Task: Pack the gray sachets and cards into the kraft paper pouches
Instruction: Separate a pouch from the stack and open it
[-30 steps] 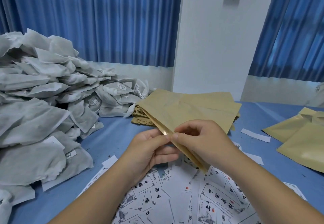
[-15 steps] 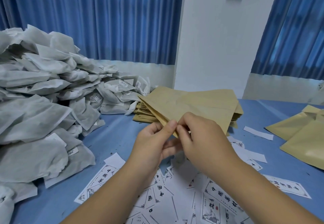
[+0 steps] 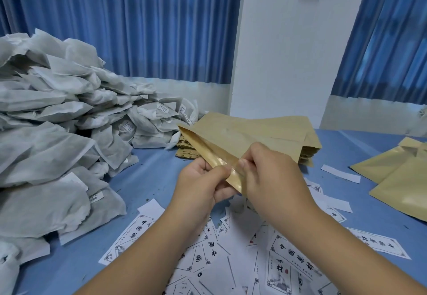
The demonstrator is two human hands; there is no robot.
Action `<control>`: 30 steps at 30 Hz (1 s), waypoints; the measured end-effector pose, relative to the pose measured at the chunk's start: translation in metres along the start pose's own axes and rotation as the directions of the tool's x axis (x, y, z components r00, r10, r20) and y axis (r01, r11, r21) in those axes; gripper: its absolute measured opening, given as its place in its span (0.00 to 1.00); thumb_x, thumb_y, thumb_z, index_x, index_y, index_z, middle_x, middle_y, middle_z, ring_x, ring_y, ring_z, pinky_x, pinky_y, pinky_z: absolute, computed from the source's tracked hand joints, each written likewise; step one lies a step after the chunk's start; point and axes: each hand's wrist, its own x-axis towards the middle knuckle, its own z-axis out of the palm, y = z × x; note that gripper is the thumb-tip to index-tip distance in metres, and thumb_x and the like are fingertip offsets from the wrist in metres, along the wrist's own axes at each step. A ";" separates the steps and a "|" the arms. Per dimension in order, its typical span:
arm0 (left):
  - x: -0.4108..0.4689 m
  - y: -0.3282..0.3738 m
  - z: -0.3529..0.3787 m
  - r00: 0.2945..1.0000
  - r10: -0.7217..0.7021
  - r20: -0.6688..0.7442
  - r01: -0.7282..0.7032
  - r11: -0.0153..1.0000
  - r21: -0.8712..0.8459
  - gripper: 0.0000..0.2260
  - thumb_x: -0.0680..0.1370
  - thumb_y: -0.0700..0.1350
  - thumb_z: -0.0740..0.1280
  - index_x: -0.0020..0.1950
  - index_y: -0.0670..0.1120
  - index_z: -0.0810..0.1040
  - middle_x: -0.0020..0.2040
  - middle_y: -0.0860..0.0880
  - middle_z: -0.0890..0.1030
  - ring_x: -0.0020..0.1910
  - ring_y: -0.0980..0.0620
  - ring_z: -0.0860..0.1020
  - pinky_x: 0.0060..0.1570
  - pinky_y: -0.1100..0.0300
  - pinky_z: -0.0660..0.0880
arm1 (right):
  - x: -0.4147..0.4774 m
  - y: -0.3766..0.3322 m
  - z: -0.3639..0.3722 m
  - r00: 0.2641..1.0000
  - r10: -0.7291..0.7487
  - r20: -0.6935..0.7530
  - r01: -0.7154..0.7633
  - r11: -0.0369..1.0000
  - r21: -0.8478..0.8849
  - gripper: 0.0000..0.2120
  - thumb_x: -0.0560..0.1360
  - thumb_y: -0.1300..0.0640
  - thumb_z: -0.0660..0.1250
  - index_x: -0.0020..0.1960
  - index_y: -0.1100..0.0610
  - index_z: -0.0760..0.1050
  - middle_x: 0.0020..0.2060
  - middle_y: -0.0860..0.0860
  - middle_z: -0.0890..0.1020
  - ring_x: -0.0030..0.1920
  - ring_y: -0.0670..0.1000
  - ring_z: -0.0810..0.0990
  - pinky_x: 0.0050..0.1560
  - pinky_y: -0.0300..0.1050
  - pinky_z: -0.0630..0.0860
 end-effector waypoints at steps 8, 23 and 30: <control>0.000 0.003 0.000 0.998 0.005 0.063 0.001 0.996 -0.090 0.14 0.70 0.37 0.70 0.53 0.35 0.75 0.49 0.37 0.84 0.45 0.43 0.84 0.38 0.56 0.81 | 0.005 0.005 0.001 0.998 0.042 -0.044 -0.039 0.996 0.075 0.06 0.77 0.55 0.64 0.41 0.52 0.73 0.32 0.44 0.75 0.34 0.47 0.72 0.35 0.44 0.68; 0.001 0.002 0.011 0.993 -0.006 -0.114 0.014 0.998 0.066 0.04 0.75 0.34 0.60 0.44 0.42 0.71 0.29 0.48 0.78 0.26 0.51 0.77 0.29 0.58 0.76 | -0.007 -0.017 0.003 0.971 -0.234 0.041 0.233 0.906 -0.353 0.11 0.73 0.55 0.69 0.42 0.51 0.65 0.34 0.48 0.78 0.31 0.55 0.77 0.29 0.45 0.66; 0.001 0.008 0.002 0.990 -0.136 0.024 0.130 0.976 0.173 0.15 0.74 0.29 0.57 0.43 0.43 0.80 0.31 0.45 0.79 0.27 0.50 0.78 0.30 0.55 0.78 | -0.015 -0.018 0.010 0.959 -0.279 0.046 0.272 0.863 -0.426 0.22 0.52 0.63 0.81 0.33 0.54 0.68 0.24 0.48 0.72 0.19 0.52 0.68 0.22 0.39 0.56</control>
